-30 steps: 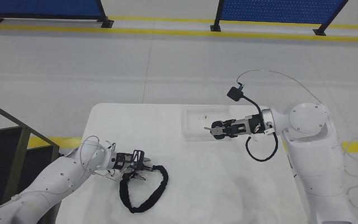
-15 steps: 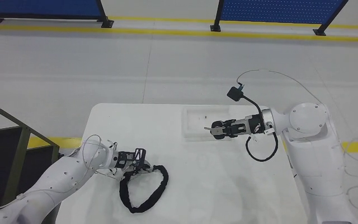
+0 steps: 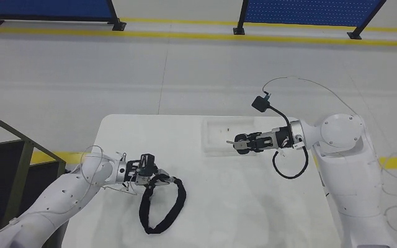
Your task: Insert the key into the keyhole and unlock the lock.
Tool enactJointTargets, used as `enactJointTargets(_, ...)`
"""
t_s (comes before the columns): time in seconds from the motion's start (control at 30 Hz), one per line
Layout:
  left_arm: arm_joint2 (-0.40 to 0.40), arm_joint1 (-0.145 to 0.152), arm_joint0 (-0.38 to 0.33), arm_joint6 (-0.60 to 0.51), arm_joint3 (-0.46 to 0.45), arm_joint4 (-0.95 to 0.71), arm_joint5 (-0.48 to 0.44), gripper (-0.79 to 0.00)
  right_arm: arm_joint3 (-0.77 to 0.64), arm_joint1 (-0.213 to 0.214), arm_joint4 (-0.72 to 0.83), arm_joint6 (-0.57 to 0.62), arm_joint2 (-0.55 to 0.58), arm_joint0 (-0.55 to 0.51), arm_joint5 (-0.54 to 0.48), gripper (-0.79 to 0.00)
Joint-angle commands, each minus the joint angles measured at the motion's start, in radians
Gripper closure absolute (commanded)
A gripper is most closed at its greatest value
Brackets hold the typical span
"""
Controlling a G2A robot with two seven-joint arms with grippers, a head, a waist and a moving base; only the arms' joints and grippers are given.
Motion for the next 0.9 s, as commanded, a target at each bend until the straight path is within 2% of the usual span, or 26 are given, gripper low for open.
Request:
enactJointTargets(0.0,-0.019,0.014,0.015,0.02,-0.026,-0.012,0.003,0.0,-0.021,0.0,0.0,-0.014,-0.013,-0.013,0.001,0.0)
enactJointTargets(0.27,-0.125,0.074,0.066,0.016,-0.208,-0.068,0.014,0.0,-0.123,0.009,0.004,0.0,-0.079,-0.011,0.124,0.0)
enactJointTargets(0.5,-0.236,0.119,0.09,-0.055,-0.383,-0.099,0.014,0.0,-0.15,0.023,0.054,0.0,-0.137,0.023,0.239,0.0)
enactJointTargets(0.7,-0.299,0.13,0.11,-0.133,-0.48,-0.146,0.027,0.0,-0.125,0.027,0.063,-0.008,-0.167,0.072,0.28,0.0)
enactJointTargets(0.87,-0.313,0.126,0.114,-0.162,-0.496,-0.182,0.024,0.0,-0.117,0.028,0.074,-0.015,-0.176,0.083,0.279,0.0)
